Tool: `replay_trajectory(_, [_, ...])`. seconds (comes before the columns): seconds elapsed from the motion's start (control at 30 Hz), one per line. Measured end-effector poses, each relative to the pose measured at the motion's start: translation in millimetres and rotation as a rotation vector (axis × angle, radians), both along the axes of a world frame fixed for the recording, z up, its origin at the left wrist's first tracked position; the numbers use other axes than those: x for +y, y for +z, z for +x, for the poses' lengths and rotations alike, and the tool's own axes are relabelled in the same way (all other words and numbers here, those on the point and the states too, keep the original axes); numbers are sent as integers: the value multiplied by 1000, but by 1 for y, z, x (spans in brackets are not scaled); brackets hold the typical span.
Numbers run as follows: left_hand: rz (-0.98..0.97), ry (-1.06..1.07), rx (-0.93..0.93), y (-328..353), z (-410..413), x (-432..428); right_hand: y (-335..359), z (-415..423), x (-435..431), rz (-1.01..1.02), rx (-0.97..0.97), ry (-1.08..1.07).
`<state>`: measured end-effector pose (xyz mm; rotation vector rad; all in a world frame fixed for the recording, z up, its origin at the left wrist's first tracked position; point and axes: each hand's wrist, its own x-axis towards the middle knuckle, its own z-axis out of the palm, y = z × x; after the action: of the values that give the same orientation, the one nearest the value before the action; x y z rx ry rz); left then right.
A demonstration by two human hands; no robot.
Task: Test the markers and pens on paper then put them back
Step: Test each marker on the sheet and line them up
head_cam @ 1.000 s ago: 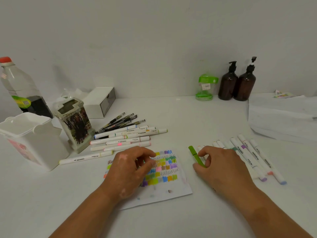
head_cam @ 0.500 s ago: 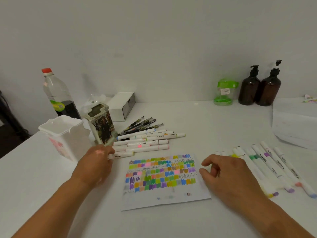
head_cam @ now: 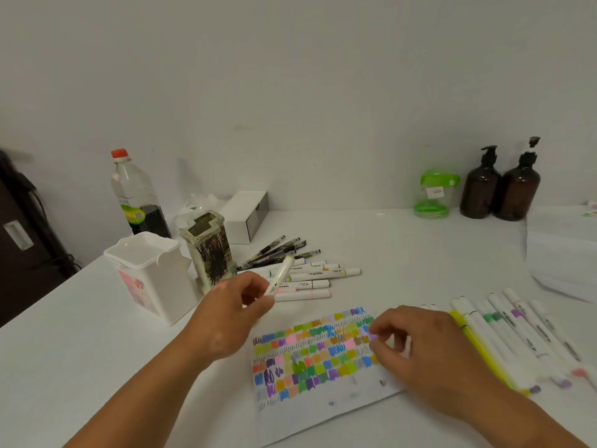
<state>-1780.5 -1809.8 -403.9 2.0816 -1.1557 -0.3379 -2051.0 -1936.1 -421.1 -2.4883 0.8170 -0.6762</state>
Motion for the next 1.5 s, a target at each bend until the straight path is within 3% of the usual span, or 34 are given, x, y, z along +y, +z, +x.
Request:
replay_trajectory(0.13, [-216,-131,463,15,-22,-13,8,15,8,49,408,240])
replay_trajectory(0.23, [-322,-158,763,15,-27,-23,0,32,16,-15,489,257])
replay_trajectory(0.43, [-429,-198,1041,8,-26,-39,-14,52,9,-23,367,159])
replay_trajectory(0.53, [-473,-193,1145,-6,-24,-40,-10,44,1,159,157,138])
replay_trajectory(0.67, [-480,-237,1222,-26,-25,-42,-11,31,-5,613,-230,193])
replay_trajectory(0.8, [-441,-367,1164,-33,-30,-44,-16,39,-6,648,-470,35])
replay_trajectory(0.9, [-443,-348,1035,-30,-30,-41,-20,34,-14,647,-542,-22])
replay_trajectory(1.0, [-359,-265,609,-28,-28,-35,-19,27,-20,685,-604,-52])
replay_trajectory(1.17, [-154,-422,-25,-35,-49,-36,-18,28,-17,696,-645,-23])
replay_trajectory(1.3, [-162,-462,-146,-32,-60,-38,-18,30,-12,850,-709,104])
replay_trajectory(1.5, [-247,-526,-246,-37,-69,-39,-23,38,-2,848,-607,185])
